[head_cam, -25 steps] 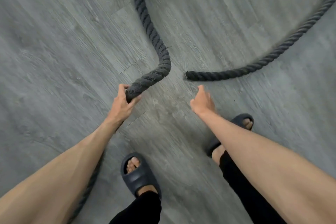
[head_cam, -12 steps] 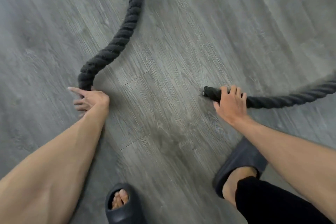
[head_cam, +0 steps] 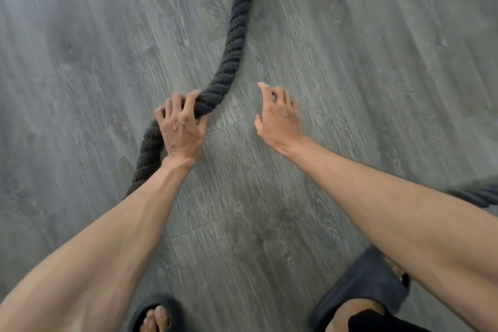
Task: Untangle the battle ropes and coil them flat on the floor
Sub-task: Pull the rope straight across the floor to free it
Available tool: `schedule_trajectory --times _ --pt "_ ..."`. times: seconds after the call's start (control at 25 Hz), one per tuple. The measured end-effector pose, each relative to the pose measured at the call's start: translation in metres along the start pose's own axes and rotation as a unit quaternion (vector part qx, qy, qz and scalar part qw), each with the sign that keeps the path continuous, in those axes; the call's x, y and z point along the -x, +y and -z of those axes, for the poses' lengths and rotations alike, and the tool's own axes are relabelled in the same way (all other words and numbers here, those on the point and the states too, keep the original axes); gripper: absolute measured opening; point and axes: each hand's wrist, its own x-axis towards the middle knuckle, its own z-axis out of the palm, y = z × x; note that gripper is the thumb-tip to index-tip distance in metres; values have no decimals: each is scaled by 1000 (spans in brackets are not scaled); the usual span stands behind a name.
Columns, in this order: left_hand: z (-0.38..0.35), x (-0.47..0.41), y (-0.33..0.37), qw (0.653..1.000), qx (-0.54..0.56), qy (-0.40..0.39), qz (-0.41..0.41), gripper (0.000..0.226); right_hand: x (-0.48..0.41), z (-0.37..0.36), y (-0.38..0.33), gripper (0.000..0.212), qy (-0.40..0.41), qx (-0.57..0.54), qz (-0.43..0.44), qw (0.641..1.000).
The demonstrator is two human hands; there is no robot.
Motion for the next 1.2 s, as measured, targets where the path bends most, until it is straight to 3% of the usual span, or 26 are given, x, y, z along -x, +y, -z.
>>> schedule_trajectory --times 0.08,0.12,0.24,0.32,0.36,0.4,0.44,0.48,0.56,0.6,0.68,0.72,0.76,0.8,0.84,0.88,0.92,0.96,1.0,1.04,1.12,1.2 --pt "-1 -2 10 982 167 -69 57 45 -9 0 -11 77 2 -2 9 1000" --pt "4 -5 18 950 273 -113 103 43 -9 1 -14 81 2 -2 12 1000" --pt "28 -14 47 787 513 -237 249 33 -2 14 -12 90 -1 -44 22 999" --pt "42 -13 55 643 611 -343 310 39 -2 28 -9 77 16 -229 -57 972" --pt "43 -8 55 563 649 -400 319 44 -7 40 -10 64 32 -381 -167 909" --pt "44 -2 55 485 681 -445 321 49 -19 49 -7 49 28 -537 -298 789" --pt "42 7 54 416 705 -474 325 53 -30 57 0 40 1 -662 -387 642" --pt "38 16 53 352 721 -496 333 54 -37 63 9 37 -21 -731 -422 536" --pt "31 28 51 264 734 -519 350 55 -40 75 18 48 -14 -763 -442 472" --pt "30 31 53 249 726 -530 361 54 -38 77 23 51 16 -763 -452 462" --pt "30 30 62 294 670 -561 386 54 -30 88 32 61 57 -758 -481 438" --pt "33 29 72 335 631 -579 393 53 -24 96 37 64 82 -745 -491 444" --pt "36 29 82 389 589 -591 389 52 -18 103 41 63 104 -708 -506 482" --pt "38 30 93 466 535 -595 378 48 -12 106 47 62 122 -672 -510 523" --pt "40 32 107 564 470 -575 361 41 -6 103 58 67 121 -655 -501 553" --pt "44 34 123 661 410 -525 345 31 0 91 74 83 90 -622 -498 598" --pt "47 32 143 737 375 -455 332 26 9 85 89 106 62 -564 -520 638" --pt "52 26 166 777 371 -399 316 27 22 92 94 120 47 -526 -536 659" --pt "59 15 194 789 390 -371 296 31 36 94 97 115 39 -514 -550 657" --pt "61 1 223 794 398 -378 261 39 48 99 96 98 32 -499 -548 670" --pt "53 -24 284 785 370 -455 198 66 74 116 85 83 -18 -519 -522 676" --pt "32 -28 332 766 346 -512 178 77 92 117 97 74 -71 -536 -476 693"
